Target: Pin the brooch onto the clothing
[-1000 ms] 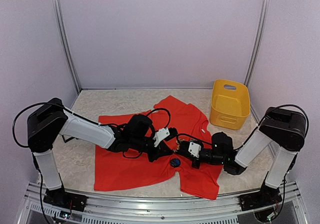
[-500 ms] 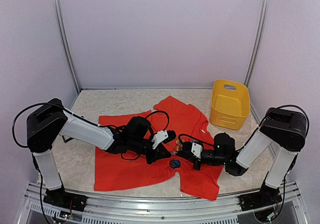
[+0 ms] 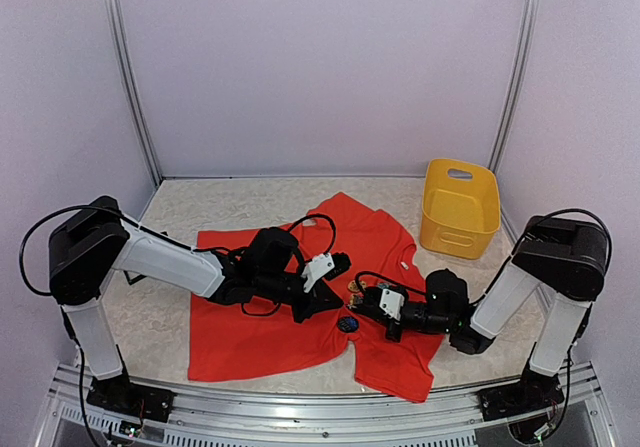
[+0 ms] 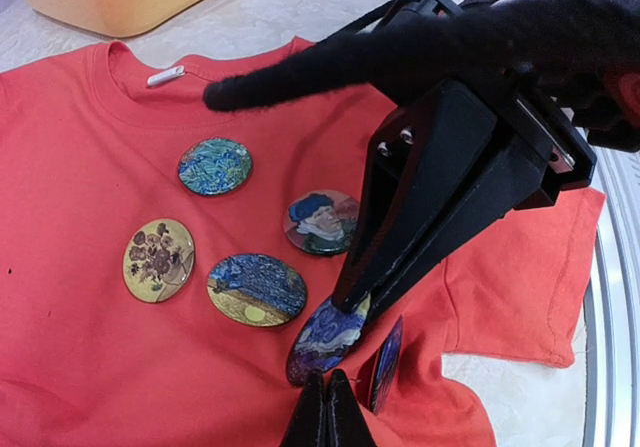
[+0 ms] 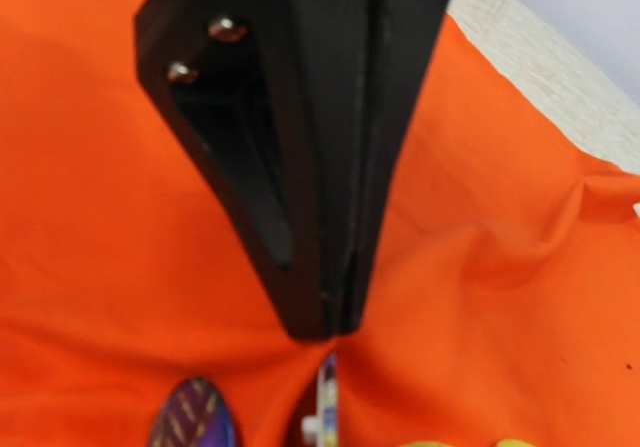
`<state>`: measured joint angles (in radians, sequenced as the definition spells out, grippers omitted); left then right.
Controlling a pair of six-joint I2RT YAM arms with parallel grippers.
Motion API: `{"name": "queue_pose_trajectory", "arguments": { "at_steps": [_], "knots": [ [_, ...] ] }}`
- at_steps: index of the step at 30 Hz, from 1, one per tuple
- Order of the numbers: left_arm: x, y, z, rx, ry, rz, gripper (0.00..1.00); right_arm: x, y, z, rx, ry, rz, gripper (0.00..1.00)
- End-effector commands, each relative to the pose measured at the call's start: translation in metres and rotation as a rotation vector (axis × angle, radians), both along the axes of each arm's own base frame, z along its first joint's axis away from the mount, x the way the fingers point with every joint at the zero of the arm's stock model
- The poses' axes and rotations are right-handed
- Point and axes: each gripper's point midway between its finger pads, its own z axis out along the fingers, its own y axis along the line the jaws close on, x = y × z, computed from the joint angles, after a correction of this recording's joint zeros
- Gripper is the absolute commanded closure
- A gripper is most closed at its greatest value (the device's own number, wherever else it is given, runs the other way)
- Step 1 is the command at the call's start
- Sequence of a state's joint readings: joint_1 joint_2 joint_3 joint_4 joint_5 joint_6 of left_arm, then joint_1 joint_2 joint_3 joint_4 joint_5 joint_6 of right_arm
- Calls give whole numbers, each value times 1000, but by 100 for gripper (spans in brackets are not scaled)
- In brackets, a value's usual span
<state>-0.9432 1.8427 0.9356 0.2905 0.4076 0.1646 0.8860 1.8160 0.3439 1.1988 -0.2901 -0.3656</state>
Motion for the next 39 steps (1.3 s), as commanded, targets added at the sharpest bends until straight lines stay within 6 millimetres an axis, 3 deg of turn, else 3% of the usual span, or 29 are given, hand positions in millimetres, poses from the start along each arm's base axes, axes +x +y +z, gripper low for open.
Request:
{"name": "queue_pose_trajectory", "arguments": {
  "at_steps": [1,7,21,25,29,33,39],
  "knots": [
    [3,-4,18,-51,-23,-3,100,-13,5,13,55,9,50,100],
    [4,-3,14,-42,-21,10,100,-24,6,31,130,46,87,100],
    [0,1,12,-38,-9,2,100,-22,8,36,178,88,80,100],
    [3,8,14,-34,-17,25,81,-14,7,33,170,102,41,100],
    [11,22,19,-32,-49,68,76,-7,5,31,159,97,3,100],
    [19,36,17,-6,-65,83,62,7,3,30,136,86,-60,100],
    [12,22,-1,17,-45,19,46,30,-5,23,89,47,-188,100]
  ]
}}
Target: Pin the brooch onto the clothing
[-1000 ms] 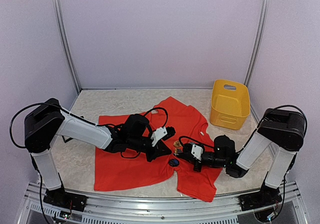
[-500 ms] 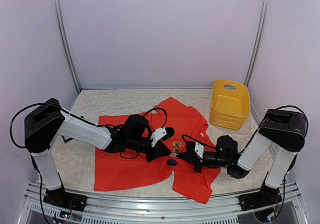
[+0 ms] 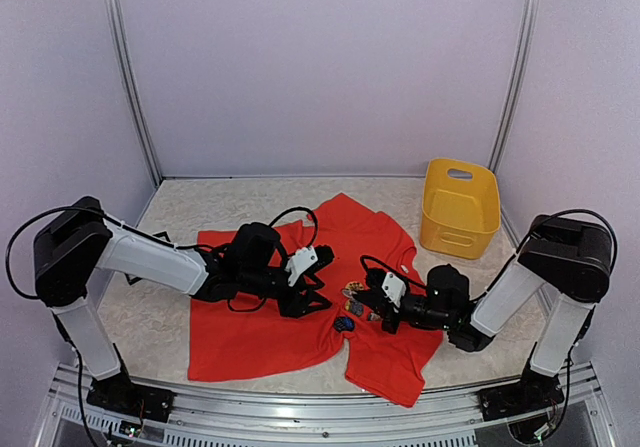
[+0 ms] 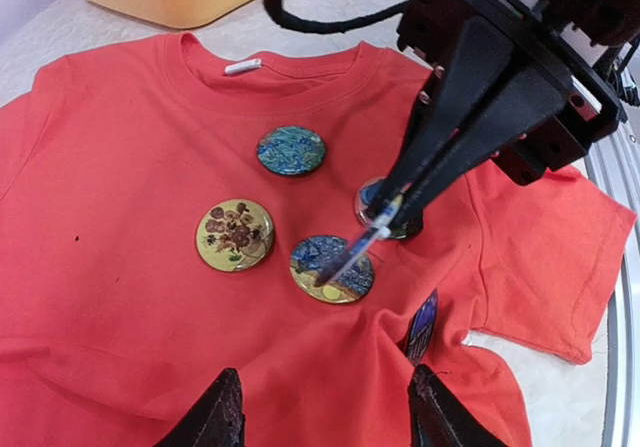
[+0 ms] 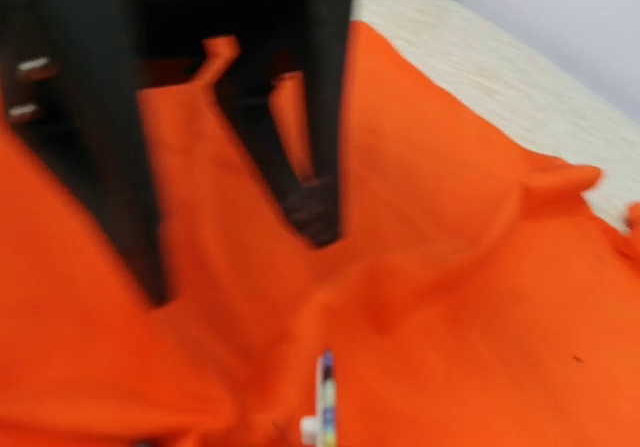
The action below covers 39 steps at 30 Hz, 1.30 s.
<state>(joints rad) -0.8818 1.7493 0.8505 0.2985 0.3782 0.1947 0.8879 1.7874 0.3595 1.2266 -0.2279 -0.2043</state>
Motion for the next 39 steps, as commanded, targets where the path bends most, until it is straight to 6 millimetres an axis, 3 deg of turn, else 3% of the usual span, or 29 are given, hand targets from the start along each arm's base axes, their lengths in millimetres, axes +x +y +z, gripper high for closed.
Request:
{"name": "queue_pose_trajectory", "arguments": {
  "at_steps": [1,10,13,17,22,29,39],
  "knots": [
    [-5,-14,-14,20,13,-58,45,18,-6,-1,-37,-34,-94,100],
    [-5,-26,-41,74,22,-55,49,16,-1,-13,-53,2,-76,100],
    [-7,-26,-44,84,27,-49,71,11,2,-16,-51,-1,-58,100],
    [-18,-30,-29,29,40,-76,100,8,5,-21,-57,-20,-60,100],
    [-21,-30,-15,-21,57,-74,100,7,10,-18,-46,-29,-55,100],
    [-16,-29,-13,-28,59,-60,100,-4,16,-19,-40,-26,-14,100],
    [-11,-26,-9,-44,63,-37,100,-25,18,-1,15,-43,73,100]
  ]
}}
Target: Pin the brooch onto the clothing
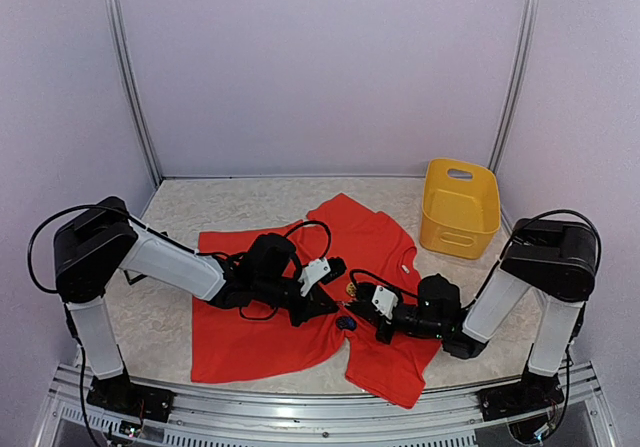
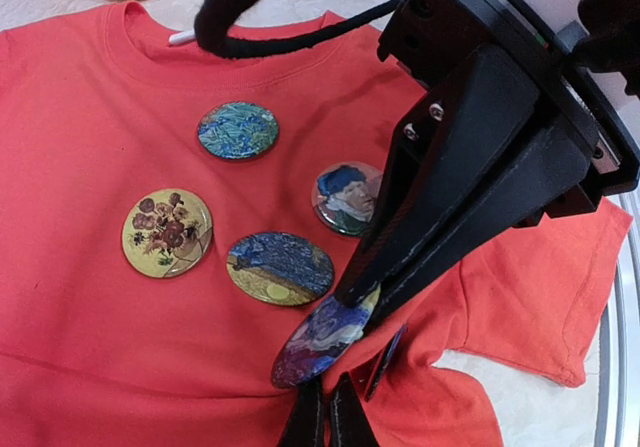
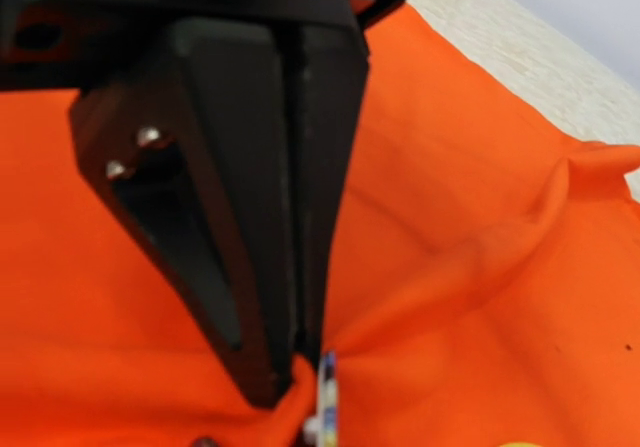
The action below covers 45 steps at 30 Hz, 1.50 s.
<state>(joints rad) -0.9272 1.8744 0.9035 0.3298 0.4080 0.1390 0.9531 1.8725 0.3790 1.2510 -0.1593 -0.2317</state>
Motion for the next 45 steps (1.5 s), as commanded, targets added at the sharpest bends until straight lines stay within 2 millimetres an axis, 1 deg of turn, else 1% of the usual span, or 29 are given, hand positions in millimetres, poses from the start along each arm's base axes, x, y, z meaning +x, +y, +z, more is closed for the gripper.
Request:
{"name": "queue_pose_trajectory", "arguments": {
  "at_steps": [1,3,9,15,19,20,22,24,27,29,30,32,37,40,43,45],
  "knots": [
    [3,-2,20,-57,-21,5,100,-16,6,22,77,-30,76,100],
    [3,-1,17,-52,-15,8,100,-19,7,25,91,-25,88,100],
    [2,-1,16,-52,-4,8,100,-21,9,36,132,-17,101,100],
    [2,0,15,-50,3,10,100,-27,11,38,143,-8,138,100],
    [2,1,14,-44,3,9,99,-26,11,38,144,-2,132,100],
    [2,2,14,-41,3,10,94,-25,11,37,140,0,130,100],
    [4,4,16,-38,2,17,80,-23,9,34,134,4,120,100],
    [4,7,20,-40,-9,20,71,-22,7,30,126,12,113,100],
    [4,12,33,-47,-46,17,64,-22,6,29,124,18,114,100],
    [2,16,41,-51,-71,8,62,-23,5,30,126,22,118,100],
    [2,17,46,-57,-87,3,62,-23,5,31,128,23,121,100],
    [2,19,49,-55,-107,-4,62,-21,5,33,133,28,116,100],
    [-2,16,39,-12,-112,-62,69,-19,5,38,149,30,120,100],
    [-8,14,32,-1,-125,-100,71,-19,6,39,151,30,126,100],
    [-8,13,34,-15,-165,-110,72,-21,6,40,151,28,138,100],
    [-4,11,37,-21,-186,-101,74,-22,7,40,149,25,147,100]
  ]
}}
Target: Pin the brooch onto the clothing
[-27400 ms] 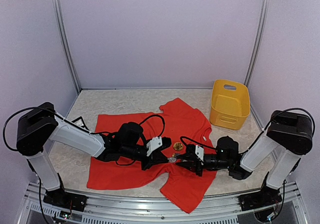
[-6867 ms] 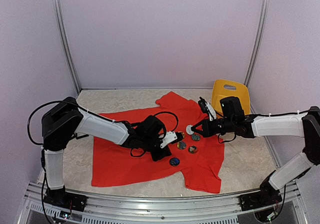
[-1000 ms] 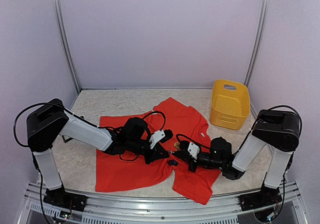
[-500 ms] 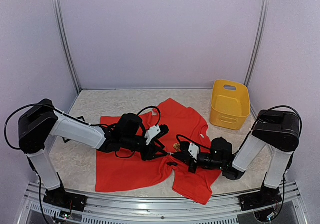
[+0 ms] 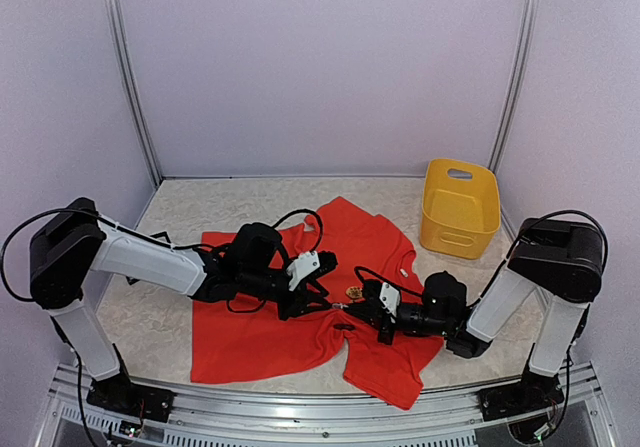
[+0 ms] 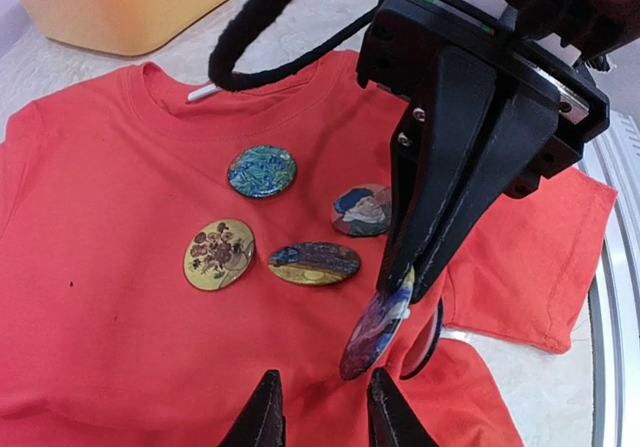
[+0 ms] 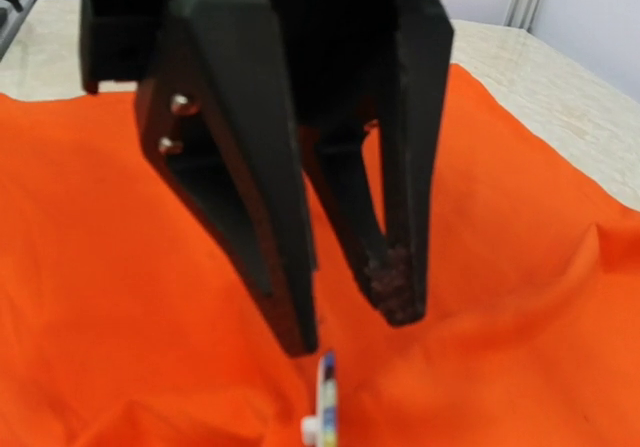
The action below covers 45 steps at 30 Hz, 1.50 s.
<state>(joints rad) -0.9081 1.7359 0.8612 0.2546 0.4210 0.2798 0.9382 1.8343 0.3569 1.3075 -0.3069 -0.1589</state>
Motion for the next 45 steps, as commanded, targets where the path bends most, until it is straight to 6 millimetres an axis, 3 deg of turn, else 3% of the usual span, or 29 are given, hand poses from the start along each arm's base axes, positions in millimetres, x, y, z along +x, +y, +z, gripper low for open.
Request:
{"name": "queue_pose_trajectory", "arguments": {
  "at_steps": [1,4,10,16,21,27,32,37,41,45],
  "knots": [
    [4,-8,7,-17,-70,-25,75,-3,1,17,45,-22,30,100],
    [7,-11,2,1,-64,-23,79,-3,2,18,40,-25,32,100],
    [-5,-14,-11,36,-38,-69,81,0,4,20,32,-35,28,100],
    [-4,-20,0,-1,-55,-66,88,-2,4,17,19,-39,42,100],
    [-12,-26,9,-26,-61,-88,100,-3,4,18,20,-38,43,100],
    [-19,-24,9,-31,-34,-92,100,0,3,15,12,-19,28,100],
    [-18,-22,23,-64,-44,-76,100,0,-6,12,-10,-10,3,82],
    [-18,-19,22,-56,-46,-65,100,-1,-14,9,-32,43,-18,58],
    [-17,-20,23,-59,-46,-63,100,-9,-13,1,-35,103,11,52],
    [-18,-20,24,-62,-44,-64,100,-5,-13,-6,-24,127,-9,54]
  ]
}}
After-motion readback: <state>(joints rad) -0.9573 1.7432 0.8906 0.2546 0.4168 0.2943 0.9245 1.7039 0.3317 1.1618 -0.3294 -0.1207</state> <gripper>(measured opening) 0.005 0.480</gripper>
